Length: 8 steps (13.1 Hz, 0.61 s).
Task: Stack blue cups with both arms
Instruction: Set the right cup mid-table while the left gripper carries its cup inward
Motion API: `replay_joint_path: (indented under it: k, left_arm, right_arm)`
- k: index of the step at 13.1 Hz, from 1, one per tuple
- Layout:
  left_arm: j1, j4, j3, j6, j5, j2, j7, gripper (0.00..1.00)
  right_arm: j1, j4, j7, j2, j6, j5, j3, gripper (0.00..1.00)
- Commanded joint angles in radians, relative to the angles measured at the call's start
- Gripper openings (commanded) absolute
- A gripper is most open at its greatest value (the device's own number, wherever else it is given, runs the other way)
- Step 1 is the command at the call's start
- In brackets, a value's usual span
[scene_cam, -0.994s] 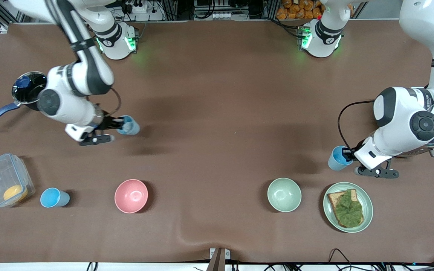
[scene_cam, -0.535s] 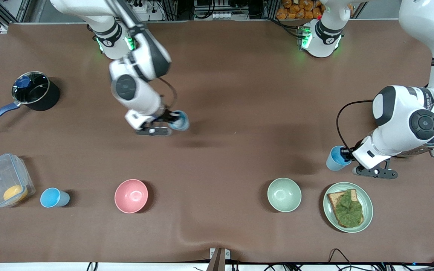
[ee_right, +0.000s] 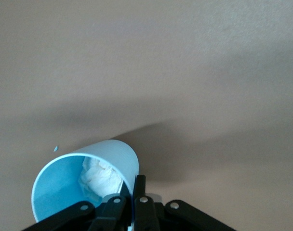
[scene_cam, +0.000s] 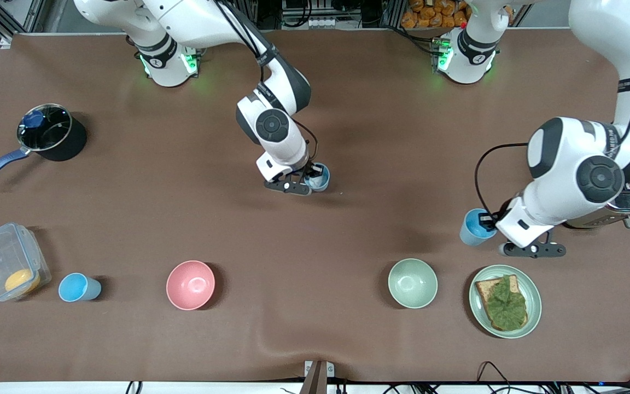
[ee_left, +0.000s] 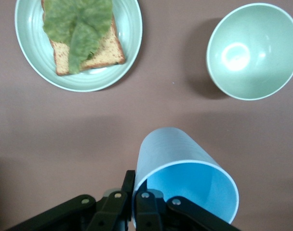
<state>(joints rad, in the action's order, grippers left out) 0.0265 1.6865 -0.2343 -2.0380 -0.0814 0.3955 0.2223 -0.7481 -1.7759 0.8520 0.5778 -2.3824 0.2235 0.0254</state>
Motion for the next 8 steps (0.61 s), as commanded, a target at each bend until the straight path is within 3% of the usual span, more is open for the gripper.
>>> replay_joint_path:
  k: [1, 3, 5, 8]
  left_arm:
    - [-0.014, -0.008, 0.001, 0.021, 0.012, -0.001, 0.072, 0.0]
    - [-0.014, -0.008, -0.022, 0.022, 0.026, -0.001, 0.106, 0.0]
    - [-0.028, -0.008, -0.033, 0.022, 0.031, -0.001, 0.153, 0.0]
    - [-0.048, -0.007, -0.075, 0.068, 0.032, -0.015, 0.262, 0.0]
  right_arm:
    - [0.009, 0.027, 0.025, -0.002, 0.017, 0.002, -0.009, 1.0]
    - [0.022, 0.042, 0.025, -0.027, 0.043, 0.004, -0.01, 1.0]
    - [0.041, 0.088, 0.025, -0.056, 0.164, 0.004, -0.025, 1.0]
    - [0.044, 0.166, -0.022, -0.127, 0.374, 0.0, -0.112, 1.0]
